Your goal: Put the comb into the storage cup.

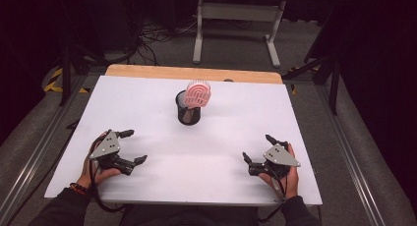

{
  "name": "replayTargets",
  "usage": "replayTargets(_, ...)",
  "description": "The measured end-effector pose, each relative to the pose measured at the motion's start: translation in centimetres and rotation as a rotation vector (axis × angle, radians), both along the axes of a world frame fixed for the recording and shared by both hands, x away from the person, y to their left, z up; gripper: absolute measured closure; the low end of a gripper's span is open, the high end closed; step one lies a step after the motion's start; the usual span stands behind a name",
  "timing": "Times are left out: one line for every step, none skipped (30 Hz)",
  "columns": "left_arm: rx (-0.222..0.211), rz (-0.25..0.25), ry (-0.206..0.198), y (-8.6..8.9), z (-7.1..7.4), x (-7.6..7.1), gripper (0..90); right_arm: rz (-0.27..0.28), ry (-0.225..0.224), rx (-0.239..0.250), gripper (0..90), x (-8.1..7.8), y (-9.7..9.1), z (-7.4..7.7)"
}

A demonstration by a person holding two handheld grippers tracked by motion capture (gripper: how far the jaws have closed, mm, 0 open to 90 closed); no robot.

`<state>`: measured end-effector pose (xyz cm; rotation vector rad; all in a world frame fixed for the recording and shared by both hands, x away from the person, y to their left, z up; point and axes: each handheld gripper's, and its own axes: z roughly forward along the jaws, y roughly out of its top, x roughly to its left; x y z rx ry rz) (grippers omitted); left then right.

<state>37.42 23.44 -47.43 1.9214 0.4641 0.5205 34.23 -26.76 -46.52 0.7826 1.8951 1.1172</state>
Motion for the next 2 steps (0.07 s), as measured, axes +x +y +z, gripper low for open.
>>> replayTargets(-0.003, 0.005, -0.001, 0.06, 0.02, -0.02, 3.0, 0.000, 0.002, 0.001, 4.0, 0.02, 0.04, -0.02)
replayTargets(-0.003, 0.005, -0.001, 0.06, 0.02, -0.02, 3.0, 0.001, 0.004, 0.001, 4.1, 0.04, 0.10, -0.07)
